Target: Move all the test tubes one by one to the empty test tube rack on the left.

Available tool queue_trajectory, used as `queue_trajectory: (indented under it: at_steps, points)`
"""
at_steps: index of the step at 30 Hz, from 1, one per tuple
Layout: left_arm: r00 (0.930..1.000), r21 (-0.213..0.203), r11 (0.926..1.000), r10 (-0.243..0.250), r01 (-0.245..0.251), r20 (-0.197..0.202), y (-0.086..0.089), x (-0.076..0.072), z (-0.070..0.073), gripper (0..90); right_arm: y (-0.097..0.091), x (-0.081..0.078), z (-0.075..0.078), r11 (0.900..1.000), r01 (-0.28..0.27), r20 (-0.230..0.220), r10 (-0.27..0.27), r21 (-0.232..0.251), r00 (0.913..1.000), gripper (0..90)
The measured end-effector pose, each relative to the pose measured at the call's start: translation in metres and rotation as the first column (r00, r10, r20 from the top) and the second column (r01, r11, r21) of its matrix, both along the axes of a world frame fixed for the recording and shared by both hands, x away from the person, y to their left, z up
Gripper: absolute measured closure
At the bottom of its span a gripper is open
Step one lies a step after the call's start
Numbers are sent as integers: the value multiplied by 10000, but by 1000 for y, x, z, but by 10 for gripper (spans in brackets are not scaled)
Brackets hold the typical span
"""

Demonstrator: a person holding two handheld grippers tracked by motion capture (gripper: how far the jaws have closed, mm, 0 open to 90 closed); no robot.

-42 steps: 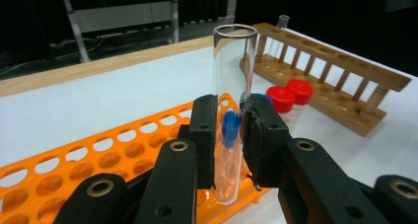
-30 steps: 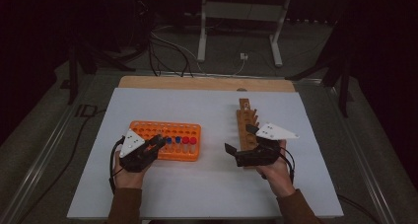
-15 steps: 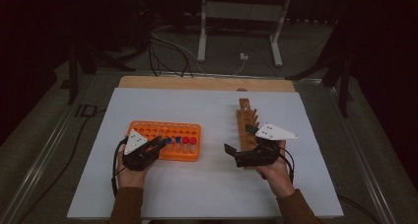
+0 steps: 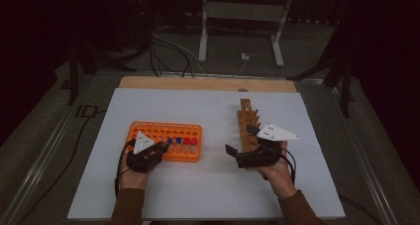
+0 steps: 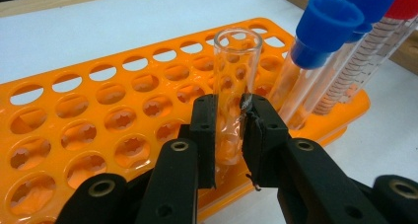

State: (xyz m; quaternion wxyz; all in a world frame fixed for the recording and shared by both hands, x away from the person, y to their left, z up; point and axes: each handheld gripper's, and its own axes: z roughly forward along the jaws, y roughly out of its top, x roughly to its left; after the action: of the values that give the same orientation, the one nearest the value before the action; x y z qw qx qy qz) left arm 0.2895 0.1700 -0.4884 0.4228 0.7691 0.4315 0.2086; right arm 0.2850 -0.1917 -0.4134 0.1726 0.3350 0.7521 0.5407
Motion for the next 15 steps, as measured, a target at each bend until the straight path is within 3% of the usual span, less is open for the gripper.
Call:
queue_trajectory:
  at_steps: [15]
  points:
    - [9999,393,9992,-42,47,-111,-4,0,-2,767,1,0,-2,10000,-50,-57,50,-20,10000,2]
